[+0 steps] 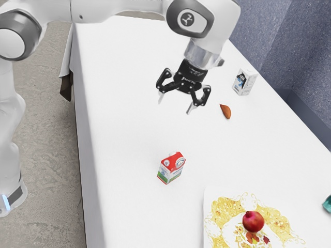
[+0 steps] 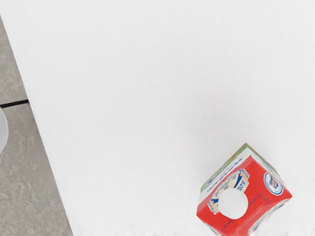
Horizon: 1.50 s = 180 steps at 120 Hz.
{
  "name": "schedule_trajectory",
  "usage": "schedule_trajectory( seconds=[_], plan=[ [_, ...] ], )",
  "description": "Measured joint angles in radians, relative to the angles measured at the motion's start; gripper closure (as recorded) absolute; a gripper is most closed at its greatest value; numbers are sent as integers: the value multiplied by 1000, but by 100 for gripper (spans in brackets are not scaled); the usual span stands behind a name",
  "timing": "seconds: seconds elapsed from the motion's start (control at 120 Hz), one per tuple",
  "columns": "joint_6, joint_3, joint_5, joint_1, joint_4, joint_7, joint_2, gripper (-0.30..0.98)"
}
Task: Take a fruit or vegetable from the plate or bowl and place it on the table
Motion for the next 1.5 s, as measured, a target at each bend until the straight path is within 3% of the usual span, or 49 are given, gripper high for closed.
schedule_trajectory(
  seconds=[0.217,0.283,0.383,0.492,0.725,1.058,1.5],
  plan=[
    [76,-14,-43,-98,64,-316,19,0],
    [94,-11,-32,-116,193,-370,129,0],
    [146,-30,-27,-34,440,-419,358,0],
    [245,-140,-23,12,514,-460,472,0],
    [417,-235,-44,-14,480,-525,541,0],
    [597,-239,-130,-18,367,-578,562,0],
    [740,-235,-160,-118,272,-616,522,0]
  ],
)
